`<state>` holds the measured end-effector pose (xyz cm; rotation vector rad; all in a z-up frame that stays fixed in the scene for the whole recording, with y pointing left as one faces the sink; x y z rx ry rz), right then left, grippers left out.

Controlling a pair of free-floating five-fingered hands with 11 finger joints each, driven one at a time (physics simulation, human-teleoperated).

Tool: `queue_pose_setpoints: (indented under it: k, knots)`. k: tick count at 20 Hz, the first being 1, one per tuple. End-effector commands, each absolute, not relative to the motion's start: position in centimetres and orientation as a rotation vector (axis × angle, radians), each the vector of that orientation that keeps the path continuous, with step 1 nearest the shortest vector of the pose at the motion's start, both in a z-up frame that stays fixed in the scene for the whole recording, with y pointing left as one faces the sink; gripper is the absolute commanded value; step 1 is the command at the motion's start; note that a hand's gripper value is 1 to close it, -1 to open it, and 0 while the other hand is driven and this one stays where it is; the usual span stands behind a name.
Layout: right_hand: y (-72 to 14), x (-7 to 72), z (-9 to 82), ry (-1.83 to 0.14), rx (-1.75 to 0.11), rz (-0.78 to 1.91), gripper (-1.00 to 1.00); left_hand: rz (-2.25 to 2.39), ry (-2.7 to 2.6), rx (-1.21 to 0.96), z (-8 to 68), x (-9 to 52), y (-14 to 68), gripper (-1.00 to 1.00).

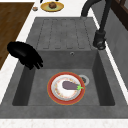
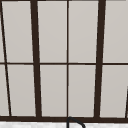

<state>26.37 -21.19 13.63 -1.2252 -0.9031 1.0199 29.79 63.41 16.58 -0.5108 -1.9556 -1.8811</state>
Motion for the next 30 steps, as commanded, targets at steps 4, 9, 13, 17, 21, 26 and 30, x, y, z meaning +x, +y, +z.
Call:
queue_pose_setpoints:
  k: [4, 9, 13, 17, 21, 26, 30]
  knots:
    - [-21.2, 26.4, 13.6, -0.903, -1.225, 1.020, 0.00, -1.867, -1.973, -0.514, 13.2, 32.3, 65.8, -1.00]
    - [-21.2, 26.4, 13.6, -0.903, -1.225, 1.020, 0.00, -1.876, -1.979, -0.502, 10.9, 33.6, 66.6, -1.00]
    - [-21.2, 26.4, 13.6, -0.903, -1.225, 1.020, 0.00, -1.861, -1.981, -0.516, 9.3, 34.1, 67.2, -1.00]
    - [-21.2, 26.4, 13.6, -0.903, -1.225, 1.020, 0.00, -1.820, -1.985, -0.556, 9.4, 35.1, 67.6, -1.00]
    - [-21.2, 26.4, 13.6, -0.903, -1.225, 1.020, 0.00, -1.784, -1.997, -0.634, 9.0, 33.6, 69.0, 1.00]
    - [-21.2, 26.4, 13.6, -0.903, -1.225, 1.020, 0.00, -1.790, -2.079, -0.572, 11.6, 33.8, 68.3, 1.00]
    - [-21.2, 26.4, 13.6, -0.903, -1.225, 1.020, 0.00, -1.804, -2.076, -0.537, 12.6, 34.1, 68.2, 1.00]
